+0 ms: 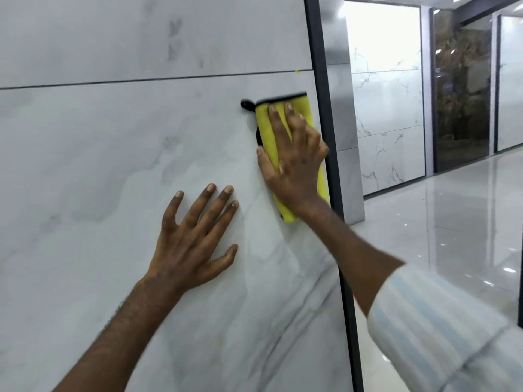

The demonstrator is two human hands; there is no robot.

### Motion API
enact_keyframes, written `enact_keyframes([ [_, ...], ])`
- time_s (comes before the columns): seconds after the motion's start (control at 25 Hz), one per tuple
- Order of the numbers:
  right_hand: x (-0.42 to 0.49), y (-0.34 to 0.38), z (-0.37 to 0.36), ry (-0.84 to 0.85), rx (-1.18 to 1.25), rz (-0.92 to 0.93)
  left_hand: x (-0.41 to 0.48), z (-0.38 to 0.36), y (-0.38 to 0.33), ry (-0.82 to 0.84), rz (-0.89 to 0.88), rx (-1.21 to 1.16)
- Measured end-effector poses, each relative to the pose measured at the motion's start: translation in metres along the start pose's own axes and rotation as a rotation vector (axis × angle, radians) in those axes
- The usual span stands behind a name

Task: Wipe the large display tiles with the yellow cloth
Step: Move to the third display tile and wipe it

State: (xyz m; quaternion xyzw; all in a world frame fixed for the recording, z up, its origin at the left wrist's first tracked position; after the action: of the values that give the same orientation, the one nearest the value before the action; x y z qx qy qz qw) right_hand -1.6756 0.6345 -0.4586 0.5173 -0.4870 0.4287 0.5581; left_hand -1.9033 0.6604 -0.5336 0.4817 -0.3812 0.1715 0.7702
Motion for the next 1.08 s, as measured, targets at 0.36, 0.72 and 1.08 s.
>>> enact_keyframes([
  [0.36, -0.373, -0.016, 0.018, 0.315, 0.049, -0.121, -0.118, -0.025, -0.105, 0.208, 0.022, -0.126],
  [0.72, -0.282, -0.014, 0.015, 0.178, 0.142, -0.216, -0.132, -0.041, -0.109, 0.151, 0.014, -0.104],
  [1.08, -0.575, -0.038, 0.026, 0.425, -0.026, -0.128, -0.131, -0.067, -0.178, 0.184, 0.014, -0.237],
])
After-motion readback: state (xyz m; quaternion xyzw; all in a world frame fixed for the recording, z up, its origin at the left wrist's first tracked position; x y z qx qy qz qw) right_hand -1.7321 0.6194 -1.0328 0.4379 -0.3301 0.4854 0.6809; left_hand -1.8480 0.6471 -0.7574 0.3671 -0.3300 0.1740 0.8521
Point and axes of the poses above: each hand's wrist, its own x-axis towards the middle knuckle, its own z-axis out of the back of the hand, y = z × x, the point moved 3 cm from there along x, towards the middle knuckle, and after that the axes turned 9 degrees about -x, right-handed, at the moved point
